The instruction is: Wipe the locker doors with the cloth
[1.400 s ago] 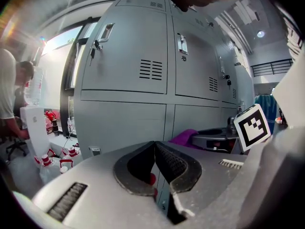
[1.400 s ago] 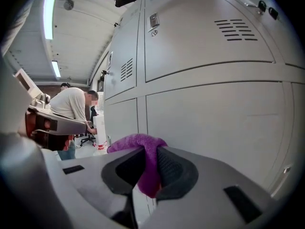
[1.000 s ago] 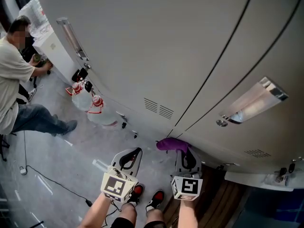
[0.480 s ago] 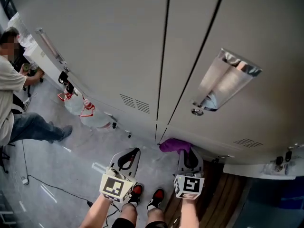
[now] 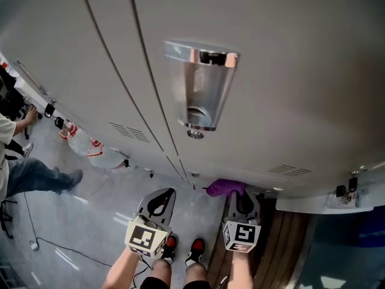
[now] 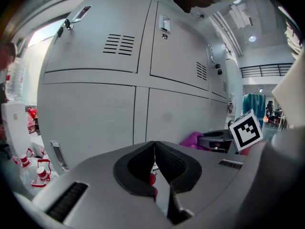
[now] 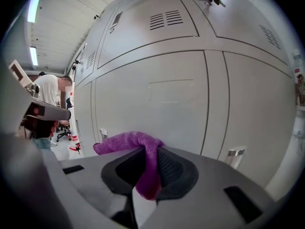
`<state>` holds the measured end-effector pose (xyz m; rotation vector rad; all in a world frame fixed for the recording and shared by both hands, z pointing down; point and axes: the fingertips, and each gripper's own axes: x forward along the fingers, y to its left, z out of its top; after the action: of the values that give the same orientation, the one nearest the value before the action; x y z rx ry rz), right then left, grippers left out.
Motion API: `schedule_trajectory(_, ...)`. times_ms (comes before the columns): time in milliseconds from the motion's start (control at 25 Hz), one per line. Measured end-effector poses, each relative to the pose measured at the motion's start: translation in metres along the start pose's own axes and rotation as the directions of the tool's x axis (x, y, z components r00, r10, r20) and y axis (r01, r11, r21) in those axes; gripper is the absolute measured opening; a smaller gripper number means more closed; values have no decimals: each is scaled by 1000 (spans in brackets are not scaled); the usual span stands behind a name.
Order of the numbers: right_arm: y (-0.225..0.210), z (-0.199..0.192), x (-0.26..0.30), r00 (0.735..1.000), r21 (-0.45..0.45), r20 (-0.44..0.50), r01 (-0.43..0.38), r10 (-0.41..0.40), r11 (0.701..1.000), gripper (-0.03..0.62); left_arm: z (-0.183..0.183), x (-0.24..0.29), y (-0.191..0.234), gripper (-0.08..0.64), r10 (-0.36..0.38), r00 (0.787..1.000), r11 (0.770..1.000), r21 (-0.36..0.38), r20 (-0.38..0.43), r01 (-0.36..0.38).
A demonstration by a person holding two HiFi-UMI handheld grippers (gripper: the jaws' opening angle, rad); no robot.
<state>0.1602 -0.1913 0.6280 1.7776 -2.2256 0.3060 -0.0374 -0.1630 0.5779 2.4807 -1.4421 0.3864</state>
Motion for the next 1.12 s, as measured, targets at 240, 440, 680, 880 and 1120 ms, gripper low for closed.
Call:
schedule_trajectory(240, -34, -10, -11, 998, 13, -13, 61, -61, 998, 67, 2, 17, -18, 23, -34, 999, 999, 13, -4, 34)
schedule_trajectory(440, -59, -17, -20, 994, 33, -19, 109, -109, 993, 67, 2, 23, -29, 23, -50, 999, 999, 19, -5, 51)
schedule_trajectory(680, -63, -18, -23, 993, 41, -23, 119, -118, 992, 67, 1, 22, -34, 23, -54, 999, 998, 18, -4, 54)
schedule_trajectory(880, -58, -13, -36, 993, 58, -12, 116, -116, 992, 67, 2, 14, -34, 23, -46, 999, 999, 17, -10, 46)
schedule_trajectory(1120, -43, 1, -65, 996, 62, 3, 84, -84, 995, 67, 11, -5, -38, 23, -34, 999, 999, 16, -24, 34)
